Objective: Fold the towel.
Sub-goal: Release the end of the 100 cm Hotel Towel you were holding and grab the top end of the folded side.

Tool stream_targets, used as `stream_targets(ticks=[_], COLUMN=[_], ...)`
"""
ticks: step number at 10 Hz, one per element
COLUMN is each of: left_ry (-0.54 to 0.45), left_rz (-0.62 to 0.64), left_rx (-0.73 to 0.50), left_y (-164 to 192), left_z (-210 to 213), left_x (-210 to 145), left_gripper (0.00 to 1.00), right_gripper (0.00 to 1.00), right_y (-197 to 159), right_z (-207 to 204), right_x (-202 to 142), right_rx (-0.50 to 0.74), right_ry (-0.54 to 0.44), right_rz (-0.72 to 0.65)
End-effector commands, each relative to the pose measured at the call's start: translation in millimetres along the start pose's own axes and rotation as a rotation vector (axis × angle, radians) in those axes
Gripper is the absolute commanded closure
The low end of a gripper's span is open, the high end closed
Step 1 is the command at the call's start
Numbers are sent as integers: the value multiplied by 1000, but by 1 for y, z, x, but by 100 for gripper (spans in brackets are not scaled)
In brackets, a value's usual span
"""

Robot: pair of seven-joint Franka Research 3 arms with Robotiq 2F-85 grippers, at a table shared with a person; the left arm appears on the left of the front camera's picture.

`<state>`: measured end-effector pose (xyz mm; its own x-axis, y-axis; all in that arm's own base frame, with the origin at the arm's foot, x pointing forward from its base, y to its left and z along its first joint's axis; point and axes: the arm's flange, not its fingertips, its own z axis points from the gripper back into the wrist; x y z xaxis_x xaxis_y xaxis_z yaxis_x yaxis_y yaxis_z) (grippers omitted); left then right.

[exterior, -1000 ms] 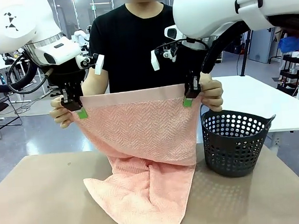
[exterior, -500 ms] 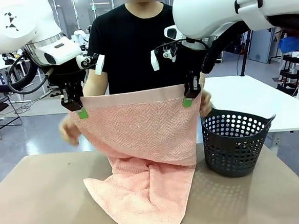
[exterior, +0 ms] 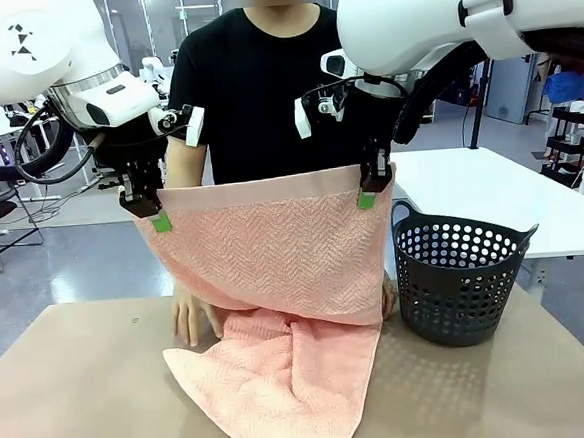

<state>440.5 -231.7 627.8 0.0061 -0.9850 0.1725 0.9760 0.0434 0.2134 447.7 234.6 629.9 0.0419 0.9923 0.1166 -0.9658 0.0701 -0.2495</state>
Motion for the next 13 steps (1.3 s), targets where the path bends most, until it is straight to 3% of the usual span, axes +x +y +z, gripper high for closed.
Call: stream_targets(ticks=[1,13], left_ry=[12,12], left_rz=[8,8], left_rx=[11,11], left_y=[1,1], left_z=[2,2], left_x=[0,0], left_gripper=[100,100], right_gripper=[100,100], right_y=[-1,-1], right_z=[1,1], right_x=[0,0], right_rx=[-11,-11], right_ry=[10,10], right_rz=[9,9])
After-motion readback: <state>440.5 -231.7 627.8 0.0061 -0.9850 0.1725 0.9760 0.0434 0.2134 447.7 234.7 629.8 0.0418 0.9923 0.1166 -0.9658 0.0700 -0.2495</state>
